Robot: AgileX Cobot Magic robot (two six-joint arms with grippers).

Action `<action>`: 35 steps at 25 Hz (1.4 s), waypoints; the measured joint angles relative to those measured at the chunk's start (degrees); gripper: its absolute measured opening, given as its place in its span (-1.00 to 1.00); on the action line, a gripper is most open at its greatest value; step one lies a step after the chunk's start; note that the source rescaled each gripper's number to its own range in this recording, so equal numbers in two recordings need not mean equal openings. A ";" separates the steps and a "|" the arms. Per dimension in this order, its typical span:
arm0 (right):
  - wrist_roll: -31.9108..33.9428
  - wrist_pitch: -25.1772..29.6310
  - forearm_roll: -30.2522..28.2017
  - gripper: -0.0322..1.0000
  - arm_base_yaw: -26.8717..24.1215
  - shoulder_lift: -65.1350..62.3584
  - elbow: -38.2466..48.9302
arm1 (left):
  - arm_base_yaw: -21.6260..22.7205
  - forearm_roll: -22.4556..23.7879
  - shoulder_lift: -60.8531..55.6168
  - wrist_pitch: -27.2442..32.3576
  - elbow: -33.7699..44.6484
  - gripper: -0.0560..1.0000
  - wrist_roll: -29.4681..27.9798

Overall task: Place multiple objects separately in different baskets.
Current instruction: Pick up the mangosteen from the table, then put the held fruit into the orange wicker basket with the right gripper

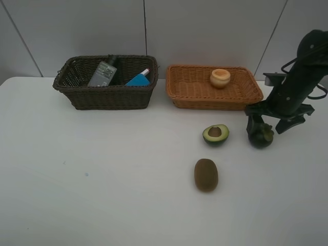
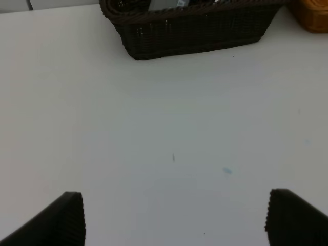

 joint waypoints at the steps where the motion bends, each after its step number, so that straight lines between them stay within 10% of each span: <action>1: -0.13 -0.24 0.00 0.91 0.00 0.78 0.00 | 0.00 0.00 0.00 0.00 0.00 0.75 0.00; 11: -0.86 -1.57 0.00 0.88 0.00 5.73 0.00 | 0.00 0.00 0.00 0.00 0.00 0.75 0.00; 13: -0.97 -1.66 0.00 0.55 0.00 5.79 0.00 | 0.00 0.00 0.00 0.00 0.00 0.75 0.00; 15: -0.97 -1.66 0.00 -0.28 0.00 5.79 0.00 | 0.00 0.00 0.00 0.00 0.00 0.75 0.00; 35: -1.01 7.65 0.45 -0.25 1.92 0.74 -13.66 | 0.00 0.00 0.00 0.00 0.00 0.75 0.00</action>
